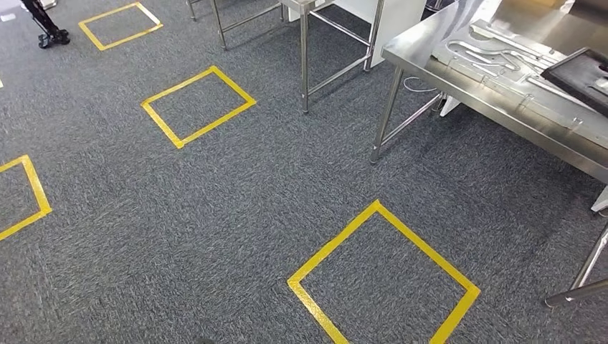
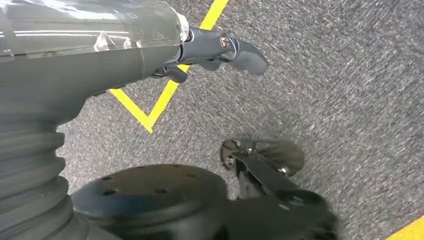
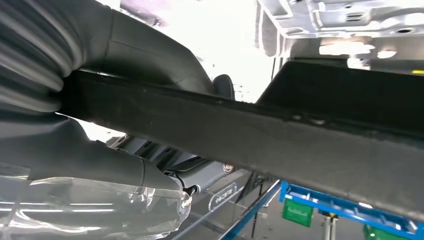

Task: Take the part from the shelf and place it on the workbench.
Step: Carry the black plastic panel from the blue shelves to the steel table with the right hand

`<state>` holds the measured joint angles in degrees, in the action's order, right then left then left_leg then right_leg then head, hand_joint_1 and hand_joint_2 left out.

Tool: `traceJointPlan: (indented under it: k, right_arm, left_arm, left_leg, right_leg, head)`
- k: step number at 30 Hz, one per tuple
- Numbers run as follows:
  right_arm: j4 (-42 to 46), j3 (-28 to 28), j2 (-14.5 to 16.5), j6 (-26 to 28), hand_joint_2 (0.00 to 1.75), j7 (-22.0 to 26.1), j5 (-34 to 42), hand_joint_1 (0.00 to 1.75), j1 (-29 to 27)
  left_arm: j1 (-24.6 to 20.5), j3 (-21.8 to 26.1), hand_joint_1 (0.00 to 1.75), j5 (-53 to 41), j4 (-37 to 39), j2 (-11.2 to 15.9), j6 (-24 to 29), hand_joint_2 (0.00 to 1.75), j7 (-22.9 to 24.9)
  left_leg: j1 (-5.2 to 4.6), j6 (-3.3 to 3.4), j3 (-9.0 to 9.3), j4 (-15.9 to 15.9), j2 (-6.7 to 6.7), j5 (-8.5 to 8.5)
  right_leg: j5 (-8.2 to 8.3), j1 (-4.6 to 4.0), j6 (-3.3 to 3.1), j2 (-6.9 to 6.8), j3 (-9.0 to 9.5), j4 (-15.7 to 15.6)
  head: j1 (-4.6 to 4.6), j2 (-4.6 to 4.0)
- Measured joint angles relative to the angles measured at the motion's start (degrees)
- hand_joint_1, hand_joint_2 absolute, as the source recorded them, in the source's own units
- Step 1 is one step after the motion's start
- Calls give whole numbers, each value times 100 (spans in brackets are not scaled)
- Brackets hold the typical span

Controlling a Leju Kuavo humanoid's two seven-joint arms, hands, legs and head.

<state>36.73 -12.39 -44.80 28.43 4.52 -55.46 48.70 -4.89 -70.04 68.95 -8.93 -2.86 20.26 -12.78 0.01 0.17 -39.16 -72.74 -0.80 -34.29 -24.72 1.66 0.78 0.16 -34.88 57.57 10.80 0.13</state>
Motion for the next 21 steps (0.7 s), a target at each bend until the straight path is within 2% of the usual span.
traceJointPlan:
  k: [1, 2, 3, 5, 6, 7, 11, 17, 21]
  right_arm:
    - [30, 8, -10, -1, 175, -4, 5, 175, -40]
    - [57, 11, -20, -1, 175, -7, 8, 175, -76]
    - [82, 13, -32, -2, 175, -7, 8, 175, -105]
    - [132, 18, -54, 1, 175, -20, 7, 175, -143]
    - [153, 22, -68, 4, 175, -38, 4, 175, -156]
    - [172, 28, -84, 10, 175, -62, -1, 175, -169]
    - [291, 62, -182, 21, 175, -181, -84, 175, -304]
    - [468, 134, -273, 52, 175, -250, -136, 175, -328]
    - [553, 162, -286, 162, 175, -273, -184, 175, -420]
  left_arm:
    - [1, 1, 0, 0, 1, 1, -1, 175, -2]
    - [-1, 1, 0, -1, 1, 1, -2, 175, -1]
    - [-6, 1, 0, -2, 2, 2, -3, 175, -1]
    - [-7, 1, 0, -1, 3, 4, -5, 175, -1]
    - [-5, 1, 0, 0, 5, 7, -7, 175, -8]
    - [-4, 1, 0, 0, 8, 9, -10, 175, -15]
    - [-4, -1, 0, -5, 10, 1, -39, 175, -21]
    - [-6, -15, 0, -19, 10, 2, -44, 175, 12]
    - [-11, -22, 0, -23, 10, 1, -44, 175, 31]
  left_leg:
    - [0, 10, -101, -205, 9, -27]
    - [-2, 29, -105, -196, 15, 52]
    - [-4, 60, 2, 49, 21, 228]
    - [-25, 145, 363, 849, 60, 611]
    - [-34, 173, 510, 1177, 80, 720]
    - [-42, 188, 592, 1370, 97, 760]
    - [-61, 154, 617, 1481, 112, 779]
    - [-75, 196, 596, 1465, 117, 784]
    - [-109, 244, 583, 1425, 116, 771]
  right_leg:
    - [-2, -15, -5, 19, 1, 3]
    - [-2, -30, -7, 42, 3, 6]
    - [-3, -42, -7, 66, 5, 10]
    - [-4, -65, 0, 110, 0, 23]
    - [-2, -76, 14, 130, -11, 30]
    - [5, -80, 33, 143, -24, 32]
    - [9, -53, 68, 142, -43, 35]
    - [41, -40, 123, 138, -37, -2]
    - [61, -17, 195, 142, -35, -26]
  head:
    - [0, -1]
    - [0, -1]
    - [-1, -1]
    - [0, 0]
    - [1, 0]
    - [1, 0]
    - [-1, -1]
    - [-1, 0]
    - [-1, 0]
